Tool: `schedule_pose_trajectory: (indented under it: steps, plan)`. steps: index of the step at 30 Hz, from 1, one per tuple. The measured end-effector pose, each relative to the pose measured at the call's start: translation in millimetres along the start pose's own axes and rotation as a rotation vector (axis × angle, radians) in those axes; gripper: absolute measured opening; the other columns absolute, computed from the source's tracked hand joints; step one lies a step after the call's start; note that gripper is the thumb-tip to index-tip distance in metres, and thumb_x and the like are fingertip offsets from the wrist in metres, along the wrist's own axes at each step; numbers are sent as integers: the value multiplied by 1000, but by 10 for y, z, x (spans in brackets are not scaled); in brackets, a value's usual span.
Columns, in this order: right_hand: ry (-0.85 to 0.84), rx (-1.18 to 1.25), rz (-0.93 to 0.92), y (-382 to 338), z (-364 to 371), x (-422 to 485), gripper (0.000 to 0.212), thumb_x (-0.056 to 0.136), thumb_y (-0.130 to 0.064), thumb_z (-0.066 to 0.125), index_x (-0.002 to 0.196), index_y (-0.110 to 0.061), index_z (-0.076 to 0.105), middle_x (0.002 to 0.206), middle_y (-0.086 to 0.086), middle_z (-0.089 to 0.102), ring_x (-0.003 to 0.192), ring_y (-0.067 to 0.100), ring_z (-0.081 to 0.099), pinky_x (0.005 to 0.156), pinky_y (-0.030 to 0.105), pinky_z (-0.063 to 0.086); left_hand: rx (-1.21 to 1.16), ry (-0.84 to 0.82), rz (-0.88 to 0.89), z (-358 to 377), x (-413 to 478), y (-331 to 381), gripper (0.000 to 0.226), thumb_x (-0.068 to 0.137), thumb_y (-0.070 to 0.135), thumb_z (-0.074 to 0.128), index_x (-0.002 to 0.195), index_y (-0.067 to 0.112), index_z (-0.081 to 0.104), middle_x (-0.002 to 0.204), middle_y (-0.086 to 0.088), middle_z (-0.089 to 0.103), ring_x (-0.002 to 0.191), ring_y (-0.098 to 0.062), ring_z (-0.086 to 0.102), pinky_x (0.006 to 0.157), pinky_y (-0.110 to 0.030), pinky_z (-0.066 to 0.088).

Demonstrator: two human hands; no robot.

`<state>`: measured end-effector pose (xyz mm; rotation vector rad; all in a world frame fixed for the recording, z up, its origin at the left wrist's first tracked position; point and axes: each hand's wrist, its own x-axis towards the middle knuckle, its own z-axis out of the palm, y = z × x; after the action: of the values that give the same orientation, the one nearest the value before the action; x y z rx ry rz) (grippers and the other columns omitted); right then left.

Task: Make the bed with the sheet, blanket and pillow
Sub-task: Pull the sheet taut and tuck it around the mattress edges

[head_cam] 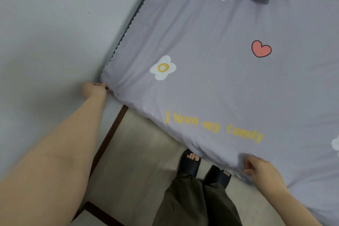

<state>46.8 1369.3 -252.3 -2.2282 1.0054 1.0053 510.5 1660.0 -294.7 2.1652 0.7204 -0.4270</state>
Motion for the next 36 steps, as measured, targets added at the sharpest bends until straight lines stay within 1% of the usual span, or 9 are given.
schedule_pose_trajectory:
  steps: [6,9,16,19,21,24,30,32,36]
  plan:
    - [7,-24,27,-18,25,-11,35,85,-14,58,65,-26,31,73,-5,47,71,19,47,51,22,27,-112,50,-140,-2,139,106,26,96,13,45,110,-1,62,70,-10,65,21,-4,45,29,-11,30]
    - [-28,-5,63,-72,-14,11,29,82,-11,57,66,-23,36,77,-2,52,72,20,49,52,23,29,-159,-61,-140,60,72,40,37,87,45,64,72,13,55,53,-2,56,28,-6,44,33,-11,33]
    - [-57,55,118,-138,-65,99,23,77,-3,57,67,-19,44,79,6,61,77,26,56,69,31,45,-214,49,-45,23,163,103,37,101,28,44,66,15,46,28,9,48,22,-2,44,27,-16,34]
    - [-43,95,121,-106,-39,127,15,75,-3,59,71,-15,50,83,10,66,81,28,61,72,33,48,-525,160,-4,112,-90,215,29,103,19,39,74,17,39,56,4,58,35,0,54,45,-15,46]
    - [-24,92,129,-83,0,131,12,76,-7,60,74,-15,52,87,11,67,84,29,62,72,33,48,-620,200,100,219,-313,239,8,102,12,41,94,13,43,93,-7,60,73,-9,65,71,-14,49]
    - [32,72,98,-33,64,120,11,77,-13,60,77,-18,50,96,11,67,90,29,62,73,32,47,-33,102,383,457,-903,27,57,98,20,49,145,-1,24,152,-20,26,141,-25,29,112,-20,20]
    - [140,244,-187,265,214,-34,20,81,-24,67,96,-17,55,103,8,59,97,29,58,73,33,40,793,-531,1135,1122,-2896,-899,57,98,33,44,151,29,22,162,-3,7,150,-25,8,117,-52,11]
    - [213,229,-330,585,272,-182,52,78,-36,72,124,-19,55,119,5,55,109,26,53,87,34,45,957,-678,1391,1275,-3458,-1276,57,97,41,34,151,33,19,161,1,8,149,-27,10,115,-57,12]
    - [430,53,-164,1653,432,-540,85,74,-51,72,147,-31,35,150,7,38,131,32,40,104,46,39,1153,-679,1283,1527,-4178,-1832,63,94,54,27,151,31,16,160,2,5,147,-34,4,112,-66,15]
